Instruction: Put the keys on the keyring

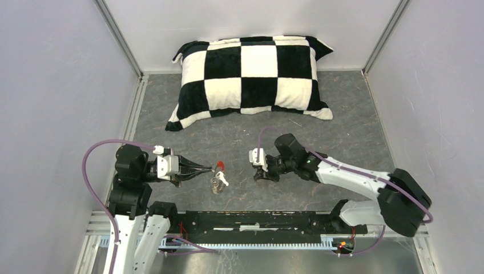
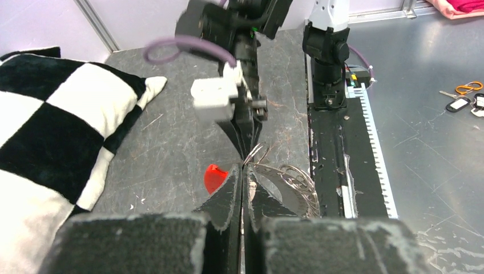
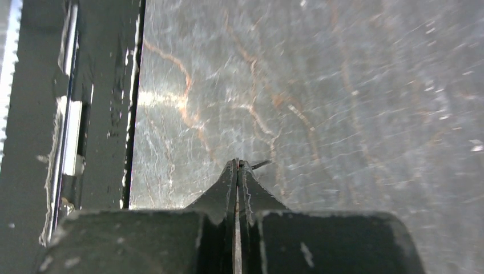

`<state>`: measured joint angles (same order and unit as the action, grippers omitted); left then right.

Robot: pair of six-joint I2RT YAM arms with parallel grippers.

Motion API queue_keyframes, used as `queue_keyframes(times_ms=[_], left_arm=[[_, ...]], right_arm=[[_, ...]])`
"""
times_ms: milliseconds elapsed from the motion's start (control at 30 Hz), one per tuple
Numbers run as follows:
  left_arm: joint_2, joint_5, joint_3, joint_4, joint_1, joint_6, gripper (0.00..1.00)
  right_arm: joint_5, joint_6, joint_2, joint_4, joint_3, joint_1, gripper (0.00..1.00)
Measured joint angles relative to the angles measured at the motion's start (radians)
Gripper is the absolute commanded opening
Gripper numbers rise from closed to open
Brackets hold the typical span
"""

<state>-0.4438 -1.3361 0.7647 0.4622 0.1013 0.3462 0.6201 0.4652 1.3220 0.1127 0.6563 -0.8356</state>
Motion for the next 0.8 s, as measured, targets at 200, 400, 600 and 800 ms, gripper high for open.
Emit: queue_keyframes(times_ms=[200, 400, 600, 800], left_arm=[[0.001, 0.000, -0.017, 0.000, 0.000, 0.000, 0.02], [0.002, -0.002, -0.032, 0.001, 0.000, 0.000, 0.02], [0.002, -0.004, -0.035, 0.001, 0.000, 0.000, 0.02], [0.002, -0.009, -0.035, 0.000, 0.000, 0.000, 0.02]], right_arm=[[-0.014, -0.081, -0.148, -0.082, -0.028, 0.000, 0.00], [0.013, -0.174, -0.241, -0.248, -0.083, -0.007, 0.01], [0.031, -0.354, -0.145, -0.550, -0.242, -0.037, 0.02], [0.008, -0.507, 0.029, -0.801, -0.342, -0.079, 0.23]])
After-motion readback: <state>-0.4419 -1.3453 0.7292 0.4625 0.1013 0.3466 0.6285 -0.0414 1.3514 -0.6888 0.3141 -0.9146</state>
